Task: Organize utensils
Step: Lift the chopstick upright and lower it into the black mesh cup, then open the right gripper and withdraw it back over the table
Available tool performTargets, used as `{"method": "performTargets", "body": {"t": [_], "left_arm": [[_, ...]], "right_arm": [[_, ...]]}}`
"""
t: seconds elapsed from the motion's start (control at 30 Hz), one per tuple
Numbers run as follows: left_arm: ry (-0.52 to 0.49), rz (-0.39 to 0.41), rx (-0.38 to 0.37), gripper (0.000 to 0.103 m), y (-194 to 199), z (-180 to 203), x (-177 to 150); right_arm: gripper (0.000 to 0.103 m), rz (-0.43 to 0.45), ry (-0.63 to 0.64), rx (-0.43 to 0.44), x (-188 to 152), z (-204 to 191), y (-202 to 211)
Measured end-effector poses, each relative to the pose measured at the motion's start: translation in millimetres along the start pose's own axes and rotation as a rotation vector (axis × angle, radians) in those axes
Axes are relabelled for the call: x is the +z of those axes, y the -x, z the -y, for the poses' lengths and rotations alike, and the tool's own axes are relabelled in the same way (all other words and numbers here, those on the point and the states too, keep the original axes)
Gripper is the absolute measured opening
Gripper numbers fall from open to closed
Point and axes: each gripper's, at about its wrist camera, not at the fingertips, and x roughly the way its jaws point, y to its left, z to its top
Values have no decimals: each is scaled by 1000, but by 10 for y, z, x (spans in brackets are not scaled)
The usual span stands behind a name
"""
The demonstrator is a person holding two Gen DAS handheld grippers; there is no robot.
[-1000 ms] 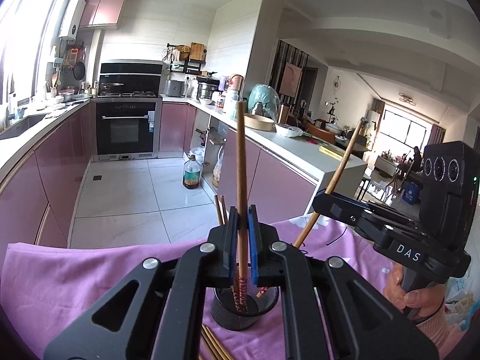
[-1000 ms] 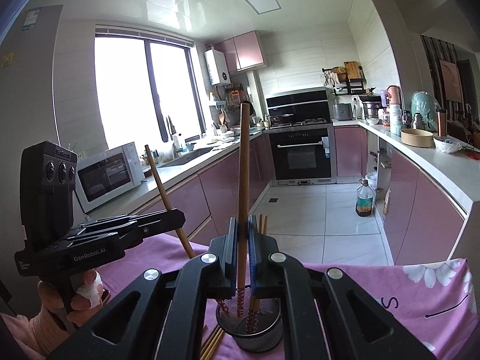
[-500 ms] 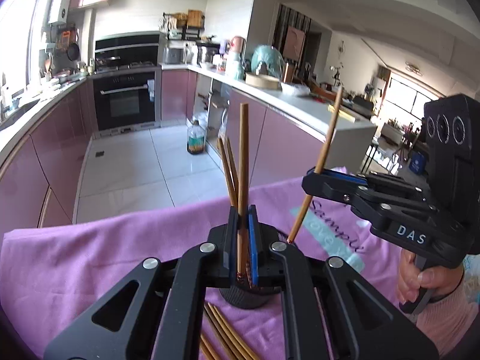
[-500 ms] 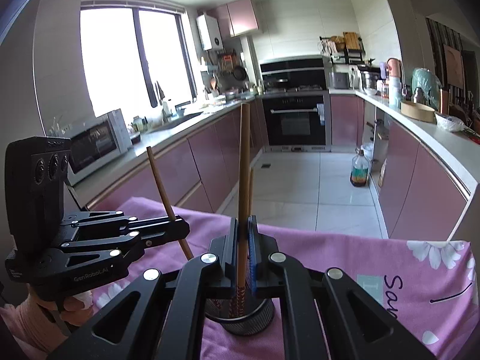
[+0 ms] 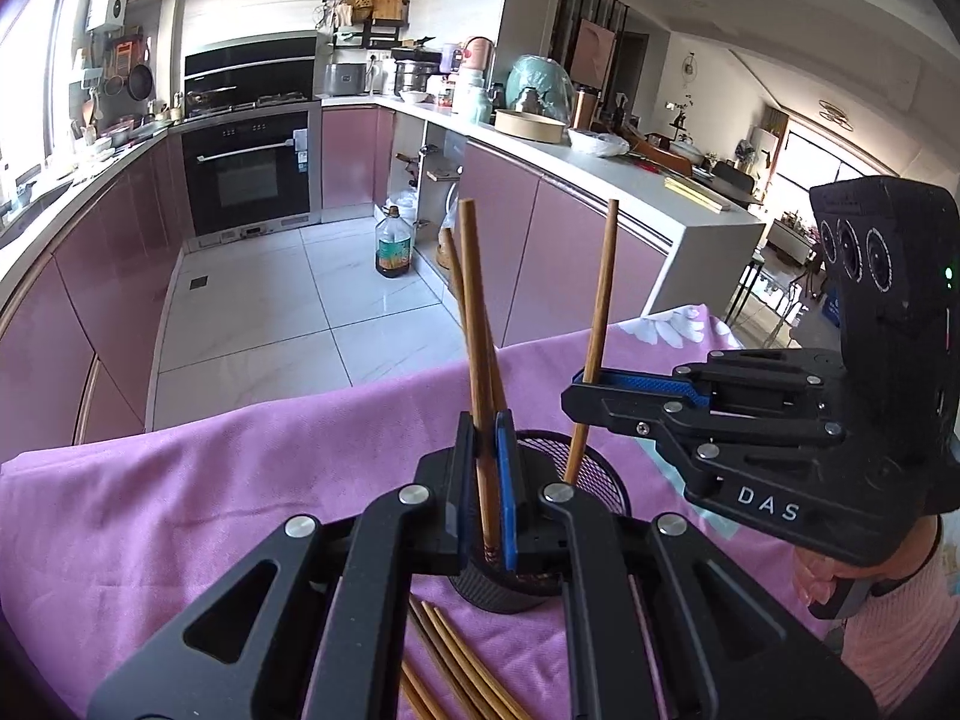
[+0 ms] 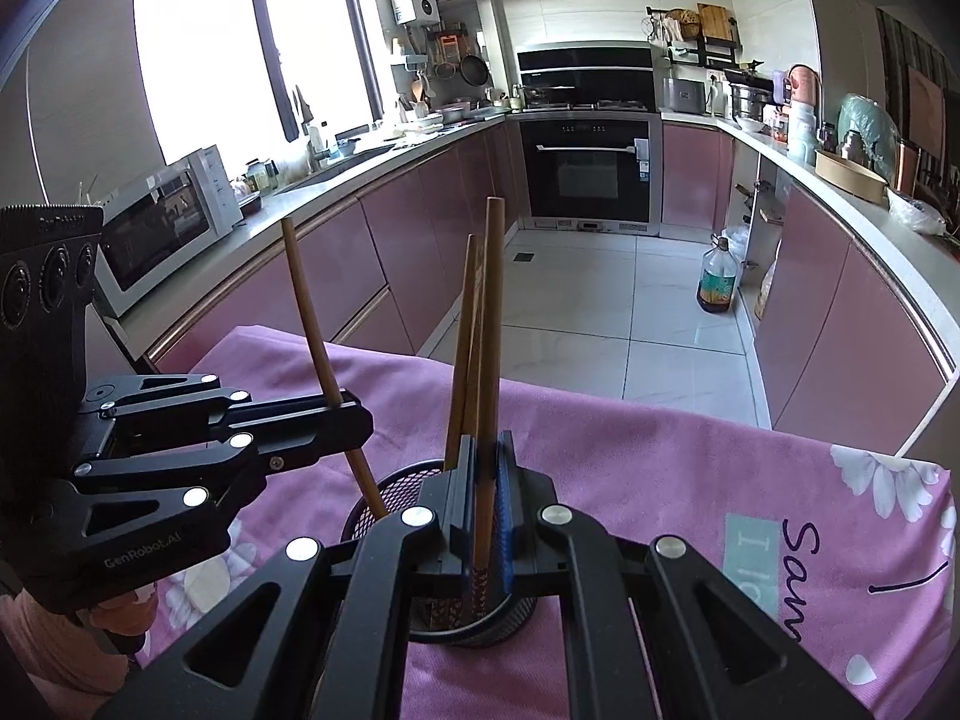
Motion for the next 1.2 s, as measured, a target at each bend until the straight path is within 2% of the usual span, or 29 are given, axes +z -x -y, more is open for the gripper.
{"method": "performTargets", "body": {"t": [0.3, 0.4, 0.57, 0.63, 0.7, 0.77, 0.8, 0.9, 0.93, 1.0, 1.2], "left_arm": [[50, -27, 3, 8, -138, -117, 48], [53, -15, 9, 8, -123, -131, 46], [52, 29, 22, 9, -7, -149, 24], [53, 64, 27, 17, 116, -159, -6], [53, 100, 34, 25, 240, -159, -36], [54, 135, 46, 38, 369, -165, -74], [57, 154, 50, 49, 441, -170, -104], [54, 198, 74, 54, 619, -191, -217], [57, 204, 77, 58, 661, -209, -274], [67, 201, 93, 58, 704, -249, -404], [128, 99, 97, 58, 602, -382, -846]], "right_arm": [[11, 21, -50, -5, 18, 78, -65], [18, 34, -53, -2, -9, 70, -33], [23, 68, -53, 21, -68, 36, 76], [28, 85, -40, 33, -90, -4, 136], [29, 106, -25, 37, -115, -54, 217], [31, 130, -12, 56, -144, -114, 317], [33, 141, -4, 66, -158, -145, 360], [43, 169, 48, 100, -263, -311, 506], [44, 171, 65, 113, -316, -374, 535], [45, 159, 97, 128, -404, -483, 550], [45, 50, 130, 139, -756, -704, 345]]}}
